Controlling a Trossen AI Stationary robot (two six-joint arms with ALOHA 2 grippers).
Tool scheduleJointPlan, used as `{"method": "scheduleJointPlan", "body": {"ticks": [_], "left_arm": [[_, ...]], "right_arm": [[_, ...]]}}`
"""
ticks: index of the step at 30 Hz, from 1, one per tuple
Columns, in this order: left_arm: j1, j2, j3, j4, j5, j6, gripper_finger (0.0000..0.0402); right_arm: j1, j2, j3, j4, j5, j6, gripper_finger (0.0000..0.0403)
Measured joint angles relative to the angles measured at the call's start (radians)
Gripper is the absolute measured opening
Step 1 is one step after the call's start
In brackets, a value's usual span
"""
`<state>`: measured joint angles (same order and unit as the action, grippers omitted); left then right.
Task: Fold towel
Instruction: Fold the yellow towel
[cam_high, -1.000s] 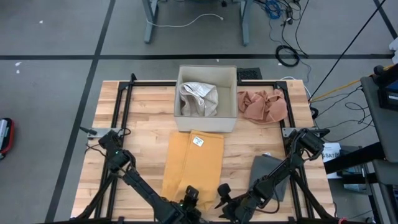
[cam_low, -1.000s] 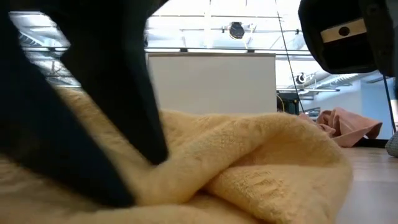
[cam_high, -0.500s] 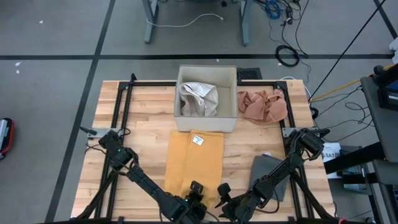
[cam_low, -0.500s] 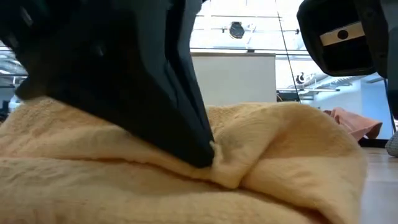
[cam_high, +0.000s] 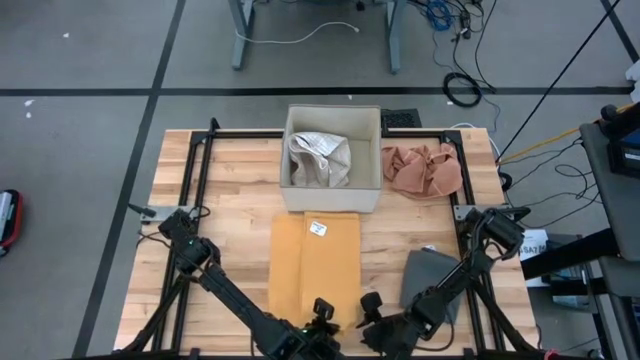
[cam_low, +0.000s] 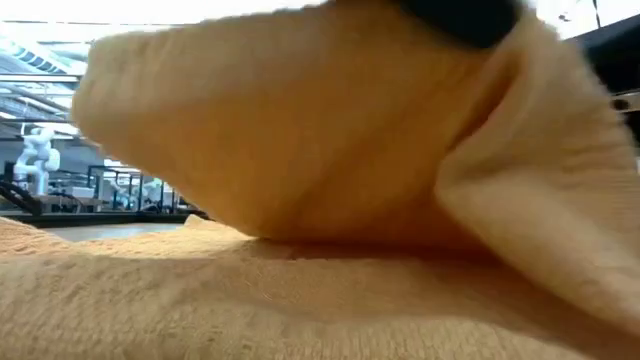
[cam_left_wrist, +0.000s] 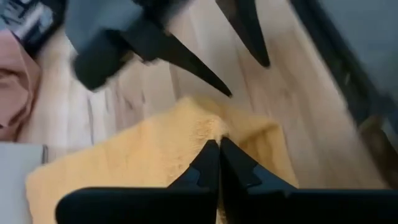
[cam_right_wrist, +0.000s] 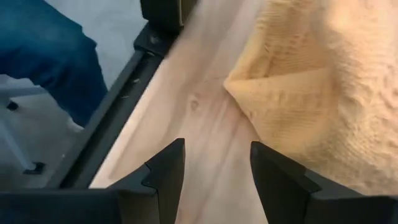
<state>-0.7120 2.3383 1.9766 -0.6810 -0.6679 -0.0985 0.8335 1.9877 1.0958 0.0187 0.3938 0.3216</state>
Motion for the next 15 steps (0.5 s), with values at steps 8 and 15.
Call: {"method": "scheduleJointPlan", "body": {"ticks": [8, 15], "left_arm": [[0.030, 0.000, 0.022, 0.085, -0.015, 0.003, 0.0001], [0.056, 0.000, 0.022, 0.149, 0.083, -0.031, 0.0001]], "right_arm": [[0.034, 0.000, 0.000, -0.053, 0.026, 0.038, 0.0169], [0.067, 0.000, 0.000, -0.053, 0.025, 0.040, 0.0169]]}}
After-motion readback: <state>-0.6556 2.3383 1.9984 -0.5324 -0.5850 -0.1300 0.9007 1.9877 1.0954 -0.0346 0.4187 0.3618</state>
